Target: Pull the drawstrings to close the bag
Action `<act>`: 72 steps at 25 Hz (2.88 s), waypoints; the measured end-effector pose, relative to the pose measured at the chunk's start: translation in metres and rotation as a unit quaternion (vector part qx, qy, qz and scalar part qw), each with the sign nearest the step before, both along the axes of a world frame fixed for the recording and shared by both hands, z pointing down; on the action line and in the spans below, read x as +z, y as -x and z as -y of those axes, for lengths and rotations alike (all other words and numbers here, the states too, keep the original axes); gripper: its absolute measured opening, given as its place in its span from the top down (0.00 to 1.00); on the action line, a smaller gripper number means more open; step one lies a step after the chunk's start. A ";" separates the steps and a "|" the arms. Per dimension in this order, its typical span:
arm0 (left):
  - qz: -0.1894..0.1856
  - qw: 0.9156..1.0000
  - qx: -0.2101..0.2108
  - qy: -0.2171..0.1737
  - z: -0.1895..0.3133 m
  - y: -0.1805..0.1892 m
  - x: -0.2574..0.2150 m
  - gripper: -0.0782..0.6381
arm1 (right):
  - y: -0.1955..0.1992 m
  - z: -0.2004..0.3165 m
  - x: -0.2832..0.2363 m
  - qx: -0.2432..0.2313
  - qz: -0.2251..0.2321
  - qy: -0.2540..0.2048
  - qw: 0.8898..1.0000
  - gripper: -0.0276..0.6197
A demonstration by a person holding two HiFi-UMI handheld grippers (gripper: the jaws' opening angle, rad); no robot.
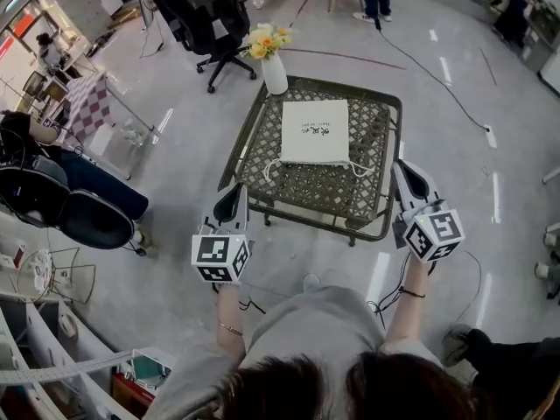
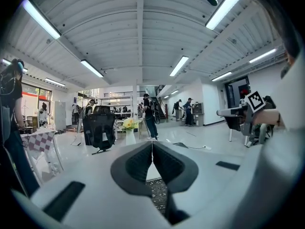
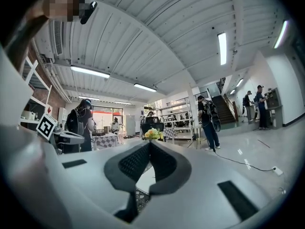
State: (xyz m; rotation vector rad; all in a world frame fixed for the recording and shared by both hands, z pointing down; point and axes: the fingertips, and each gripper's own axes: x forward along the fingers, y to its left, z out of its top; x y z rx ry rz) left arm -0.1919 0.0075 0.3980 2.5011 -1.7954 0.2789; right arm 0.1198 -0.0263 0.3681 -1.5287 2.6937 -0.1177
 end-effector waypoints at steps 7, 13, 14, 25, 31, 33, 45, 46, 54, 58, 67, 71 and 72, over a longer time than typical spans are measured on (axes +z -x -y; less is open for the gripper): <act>-0.007 1.000 0.020 0.018 0.030 -0.012 0.013 0.85 | -0.009 0.018 0.013 0.023 0.003 0.021 1.000 0.92; -0.012 0.999 0.025 0.032 0.063 -0.018 0.021 0.85 | -0.012 0.053 0.018 0.023 0.001 0.033 0.999 0.92; -0.011 0.999 0.024 0.034 0.070 -0.018 0.023 0.85 | -0.011 0.060 0.019 0.019 -0.001 0.034 0.999 0.92; -0.010 0.999 0.015 0.047 0.139 -0.025 0.030 0.85 | -0.011 0.140 0.019 -0.003 -0.005 0.038 0.999 0.92; -0.005 0.998 0.002 0.058 0.161 -0.025 0.038 0.85 | -0.011 0.168 0.026 -0.022 -0.010 0.046 0.999 0.92; -0.002 0.998 0.001 0.061 0.166 -0.027 0.040 0.85 | -0.013 0.176 0.029 -0.024 -0.010 0.050 0.998 0.92; 0.025 0.992 0.023 0.118 0.190 -0.033 0.084 0.86 | 0.002 0.198 0.079 -0.058 -0.031 0.109 0.992 0.92; 0.027 0.992 0.025 0.125 0.191 -0.033 0.089 0.86 | 0.004 0.199 0.085 -0.061 -0.031 0.116 0.991 0.92; 0.021 0.983 0.048 0.174 0.208 -0.026 0.132 0.86 | 0.014 0.208 0.131 -0.098 -0.071 0.184 0.975 0.92; 0.029 0.978 0.069 0.192 0.213 -0.027 0.152 0.86 | 0.016 0.211 0.143 -0.119 -0.084 0.207 0.968 0.92; 0.065 0.969 0.061 0.232 0.224 -0.013 0.192 0.85 | 0.028 0.201 0.209 -0.153 -0.122 0.282 0.939 0.92; 0.067 0.962 0.074 0.254 0.225 -0.014 0.211 0.85 | 0.036 0.197 0.231 -0.155 -0.130 0.301 0.932 0.92; 0.065 0.960 0.077 0.260 0.225 -0.015 0.216 0.85 | 0.036 0.196 0.236 -0.155 -0.132 0.305 0.930 0.92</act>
